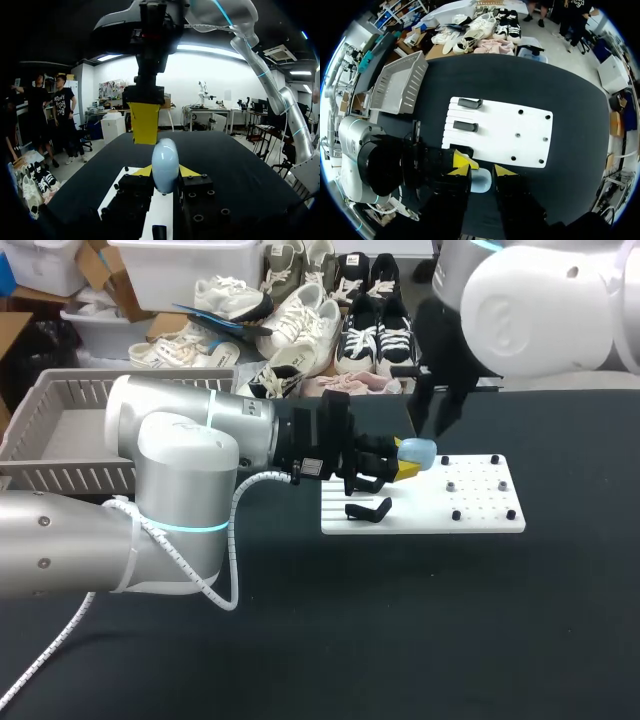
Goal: Pick up each earbud case from the left stands, insert the matching earbuds, close the lid, and place the case in the box.
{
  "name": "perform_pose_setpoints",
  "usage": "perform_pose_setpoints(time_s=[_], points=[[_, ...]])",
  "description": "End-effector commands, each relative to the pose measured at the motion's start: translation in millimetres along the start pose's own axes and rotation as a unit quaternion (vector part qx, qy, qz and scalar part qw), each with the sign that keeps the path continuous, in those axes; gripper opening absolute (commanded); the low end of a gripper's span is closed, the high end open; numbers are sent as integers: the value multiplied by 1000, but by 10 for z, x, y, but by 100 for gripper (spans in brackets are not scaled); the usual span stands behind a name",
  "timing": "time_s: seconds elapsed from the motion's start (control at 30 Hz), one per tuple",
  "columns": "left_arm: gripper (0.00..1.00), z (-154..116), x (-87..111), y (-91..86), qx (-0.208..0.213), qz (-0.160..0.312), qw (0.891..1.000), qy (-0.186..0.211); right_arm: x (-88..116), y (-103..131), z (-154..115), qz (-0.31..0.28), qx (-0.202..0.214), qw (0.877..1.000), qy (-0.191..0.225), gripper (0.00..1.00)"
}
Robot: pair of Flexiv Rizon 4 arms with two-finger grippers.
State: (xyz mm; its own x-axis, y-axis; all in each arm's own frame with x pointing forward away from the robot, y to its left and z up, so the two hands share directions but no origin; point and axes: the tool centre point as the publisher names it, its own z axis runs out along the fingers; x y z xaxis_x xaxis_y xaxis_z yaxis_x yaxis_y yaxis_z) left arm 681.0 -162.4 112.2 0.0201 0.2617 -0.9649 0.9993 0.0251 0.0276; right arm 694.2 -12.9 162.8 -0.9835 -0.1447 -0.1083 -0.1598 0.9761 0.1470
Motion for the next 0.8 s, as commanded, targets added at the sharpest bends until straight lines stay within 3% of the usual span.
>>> perform_pose_setpoints(time_s=[0.03,0.33,0.8], points=[[0,-3,1,6,1,0,1000,0,56,-25,-35,6,-1,1000,-13,26],[0,-3,1,6,1,0,1000,0,-4,-147,-232,45,-6,998,-49,27],[0,-840,25,283,-67,31,997,4,-93,-86,-279,84,8,995,-53,26]])
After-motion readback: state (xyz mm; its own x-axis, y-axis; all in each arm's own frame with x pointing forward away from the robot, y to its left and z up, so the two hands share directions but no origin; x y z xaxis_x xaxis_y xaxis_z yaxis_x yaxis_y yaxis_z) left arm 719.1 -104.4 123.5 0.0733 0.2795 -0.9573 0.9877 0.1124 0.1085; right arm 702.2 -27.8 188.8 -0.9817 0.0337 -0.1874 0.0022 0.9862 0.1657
